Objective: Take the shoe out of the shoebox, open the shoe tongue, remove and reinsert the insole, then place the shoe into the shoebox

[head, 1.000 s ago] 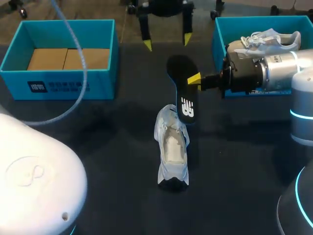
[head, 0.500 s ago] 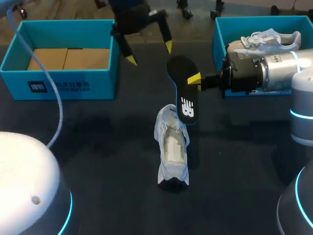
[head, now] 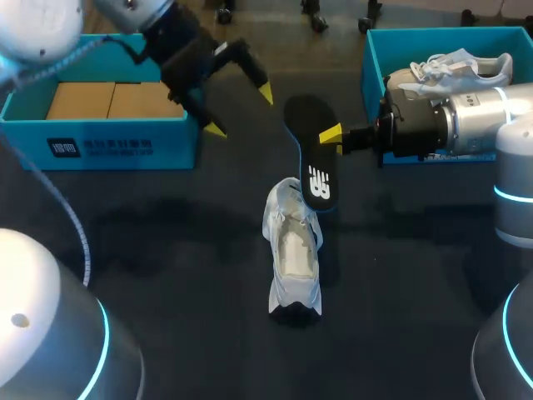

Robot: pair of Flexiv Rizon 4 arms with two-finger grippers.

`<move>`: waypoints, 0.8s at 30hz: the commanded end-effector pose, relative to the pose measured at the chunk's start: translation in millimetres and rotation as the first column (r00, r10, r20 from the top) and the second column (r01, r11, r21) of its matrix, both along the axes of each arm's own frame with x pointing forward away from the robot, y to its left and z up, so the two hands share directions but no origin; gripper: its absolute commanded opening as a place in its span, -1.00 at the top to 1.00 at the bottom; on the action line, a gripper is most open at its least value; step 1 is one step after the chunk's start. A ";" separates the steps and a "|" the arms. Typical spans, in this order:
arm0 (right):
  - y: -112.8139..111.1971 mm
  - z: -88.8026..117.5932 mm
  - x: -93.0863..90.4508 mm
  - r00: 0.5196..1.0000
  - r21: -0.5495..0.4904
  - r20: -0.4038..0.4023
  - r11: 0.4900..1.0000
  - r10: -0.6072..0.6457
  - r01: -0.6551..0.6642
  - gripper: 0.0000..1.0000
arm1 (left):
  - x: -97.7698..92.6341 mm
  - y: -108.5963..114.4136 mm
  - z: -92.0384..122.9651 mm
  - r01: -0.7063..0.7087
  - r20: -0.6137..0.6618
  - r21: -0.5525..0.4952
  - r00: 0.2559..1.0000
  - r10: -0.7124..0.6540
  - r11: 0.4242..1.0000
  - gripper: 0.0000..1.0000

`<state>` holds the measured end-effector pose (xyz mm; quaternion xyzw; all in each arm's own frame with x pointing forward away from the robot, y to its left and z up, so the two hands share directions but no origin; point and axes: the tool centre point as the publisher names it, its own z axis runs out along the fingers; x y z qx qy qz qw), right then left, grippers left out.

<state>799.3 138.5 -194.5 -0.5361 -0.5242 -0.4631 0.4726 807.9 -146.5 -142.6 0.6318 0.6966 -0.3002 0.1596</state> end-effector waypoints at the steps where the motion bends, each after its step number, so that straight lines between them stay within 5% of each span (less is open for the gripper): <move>1: 1.3 -0.6 -0.1 1.000 0.000 0.001 1.000 -0.001 0.001 1.00 | 1.1 2.8 -7.6 -0.083 -0.025 -0.450 0.996 0.080 0.889 -1.00; 8: 1.3 -0.6 -0.1 1.000 0.000 0.001 1.000 -0.001 0.001 1.00 | -2.8 0.6 -11.8 -0.088 0.030 -0.451 0.993 0.114 0.888 -1.00; 16: 1.3 -0.6 -0.1 1.000 0.000 0.001 1.000 -0.001 0.001 1.00 | -7.4 -14.7 -51.2 -0.127 0.044 -0.616 0.980 0.196 0.777 -1.00; 24: 1.3 -0.6 -0.1 1.000 0.000 0.001 1.000 -0.001 0.001 1.00 | -3.2 -16.6 -52.0 -0.158 0.020 -0.623 0.976 0.218 0.766 -1.00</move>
